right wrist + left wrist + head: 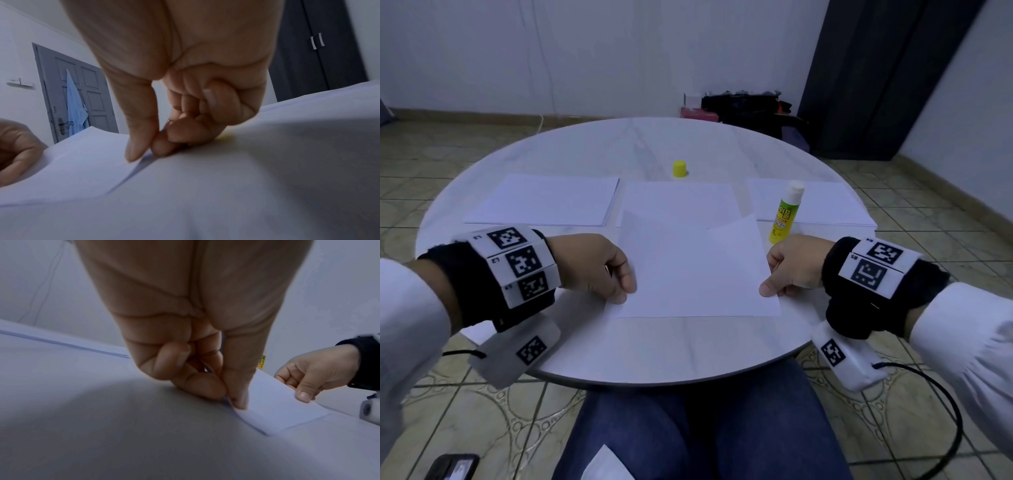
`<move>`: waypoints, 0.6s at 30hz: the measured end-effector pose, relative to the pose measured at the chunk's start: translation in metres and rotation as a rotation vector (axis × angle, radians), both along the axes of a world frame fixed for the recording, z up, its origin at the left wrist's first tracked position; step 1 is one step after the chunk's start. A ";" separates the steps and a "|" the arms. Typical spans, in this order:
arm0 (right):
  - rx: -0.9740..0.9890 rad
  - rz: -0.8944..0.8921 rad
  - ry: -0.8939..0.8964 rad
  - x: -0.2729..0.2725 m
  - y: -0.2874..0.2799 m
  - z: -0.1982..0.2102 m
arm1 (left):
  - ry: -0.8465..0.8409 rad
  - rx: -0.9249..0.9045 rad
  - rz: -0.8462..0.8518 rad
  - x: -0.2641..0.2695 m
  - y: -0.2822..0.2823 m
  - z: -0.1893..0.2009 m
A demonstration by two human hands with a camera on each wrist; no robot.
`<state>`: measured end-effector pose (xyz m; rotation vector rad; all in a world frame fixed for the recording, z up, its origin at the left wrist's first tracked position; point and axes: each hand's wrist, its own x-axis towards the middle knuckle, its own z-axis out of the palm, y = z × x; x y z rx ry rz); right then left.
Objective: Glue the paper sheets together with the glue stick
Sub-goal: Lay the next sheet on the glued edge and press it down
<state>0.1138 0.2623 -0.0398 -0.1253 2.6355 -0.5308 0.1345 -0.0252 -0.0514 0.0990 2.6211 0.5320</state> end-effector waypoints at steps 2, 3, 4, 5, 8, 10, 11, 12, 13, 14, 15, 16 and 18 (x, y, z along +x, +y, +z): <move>0.007 0.010 0.000 -0.001 0.000 0.000 | 0.002 0.003 0.000 0.000 0.001 0.000; 0.011 0.012 -0.001 -0.001 0.000 0.000 | 0.004 0.003 -0.001 0.000 0.001 0.000; 0.013 0.010 -0.002 -0.001 0.000 0.000 | 0.005 0.002 -0.001 0.000 0.001 0.000; 0.012 0.005 -0.003 -0.001 0.000 -0.001 | 0.004 0.001 0.000 0.000 0.001 0.000; 0.014 -0.004 -0.003 -0.001 0.000 -0.001 | 0.002 0.000 0.000 -0.001 0.001 -0.001; 0.018 -0.006 -0.003 -0.001 0.000 -0.001 | 0.003 0.002 0.001 -0.001 0.001 -0.001; 0.020 -0.006 -0.002 -0.001 -0.001 -0.001 | 0.004 0.004 0.001 -0.001 0.000 -0.001; 0.020 -0.006 -0.001 -0.001 -0.001 -0.001 | 0.004 0.007 0.002 -0.001 0.000 -0.001; 0.022 -0.006 -0.001 -0.001 -0.001 -0.001 | 0.004 0.008 0.002 -0.001 0.000 -0.001; 0.022 -0.007 -0.001 0.000 -0.001 0.000 | 0.004 0.010 0.003 -0.001 0.000 -0.001; 0.021 -0.008 -0.002 0.000 -0.001 0.000 | 0.004 0.011 0.004 -0.001 0.000 -0.001; 0.023 -0.009 -0.002 0.000 -0.001 0.000 | 0.003 0.009 0.005 -0.001 0.000 -0.001; 0.026 -0.013 -0.004 0.000 -0.001 0.000 | 0.001 0.007 0.004 -0.001 0.000 -0.002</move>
